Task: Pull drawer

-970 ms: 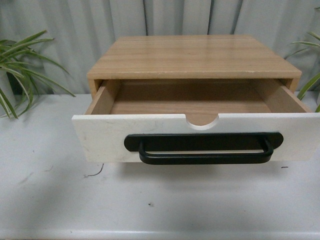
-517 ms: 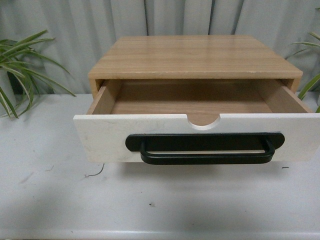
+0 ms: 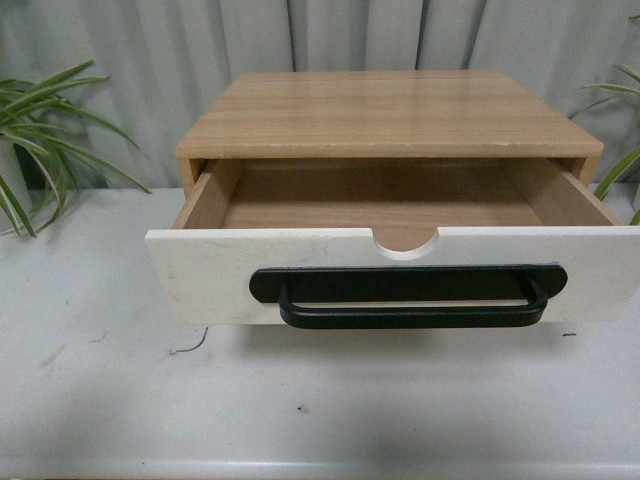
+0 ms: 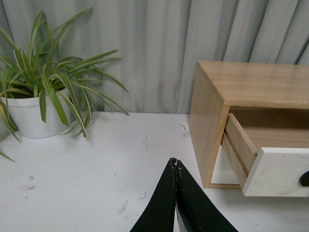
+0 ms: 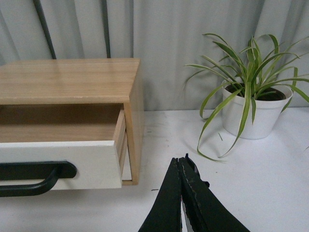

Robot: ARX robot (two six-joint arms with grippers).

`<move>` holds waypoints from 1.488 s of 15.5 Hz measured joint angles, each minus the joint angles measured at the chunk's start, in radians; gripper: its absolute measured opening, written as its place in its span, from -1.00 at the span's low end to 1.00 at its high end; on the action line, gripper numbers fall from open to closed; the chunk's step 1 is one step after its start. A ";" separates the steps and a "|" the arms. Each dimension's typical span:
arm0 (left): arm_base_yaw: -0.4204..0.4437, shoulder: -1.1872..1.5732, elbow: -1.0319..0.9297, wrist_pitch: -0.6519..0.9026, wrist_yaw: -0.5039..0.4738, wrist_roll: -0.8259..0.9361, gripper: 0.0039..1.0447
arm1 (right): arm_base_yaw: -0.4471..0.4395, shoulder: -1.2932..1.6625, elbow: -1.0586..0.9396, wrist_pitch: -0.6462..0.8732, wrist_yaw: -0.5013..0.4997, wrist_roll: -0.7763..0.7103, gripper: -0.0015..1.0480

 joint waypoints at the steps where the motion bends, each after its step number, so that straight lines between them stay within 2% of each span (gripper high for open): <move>1: 0.000 -0.026 0.000 -0.018 0.000 0.000 -0.97 | 0.000 -0.025 0.000 -0.024 0.000 0.000 -0.96; 7: 0.000 -0.133 0.000 -0.130 0.000 0.000 -0.97 | 0.000 -0.169 0.000 -0.163 0.000 0.000 -0.96; 9: 0.000 -0.291 0.000 -0.317 0.000 0.000 -0.97 | 0.000 -0.200 0.000 -0.196 0.001 0.000 -0.96; 10: 0.000 -0.296 0.007 -0.294 -0.001 0.000 -0.97 | 0.000 -0.215 0.000 -0.214 0.001 0.000 -0.96; 12: 0.000 -0.296 0.000 -0.313 0.000 0.000 -0.97 | -0.001 -0.370 0.000 -0.394 0.002 0.000 -0.96; 20: 0.000 -0.296 0.000 -0.309 0.000 0.000 -0.97 | -0.001 -0.385 0.000 -0.390 0.002 0.000 -0.96; 21: 0.000 -0.296 0.000 -0.309 0.000 0.000 -0.85 | -0.001 -0.385 0.000 -0.390 0.002 0.000 -0.86; 23: 0.000 -0.296 0.000 -0.309 0.000 0.000 -0.39 | -0.001 -0.385 0.000 -0.390 0.002 0.000 -0.41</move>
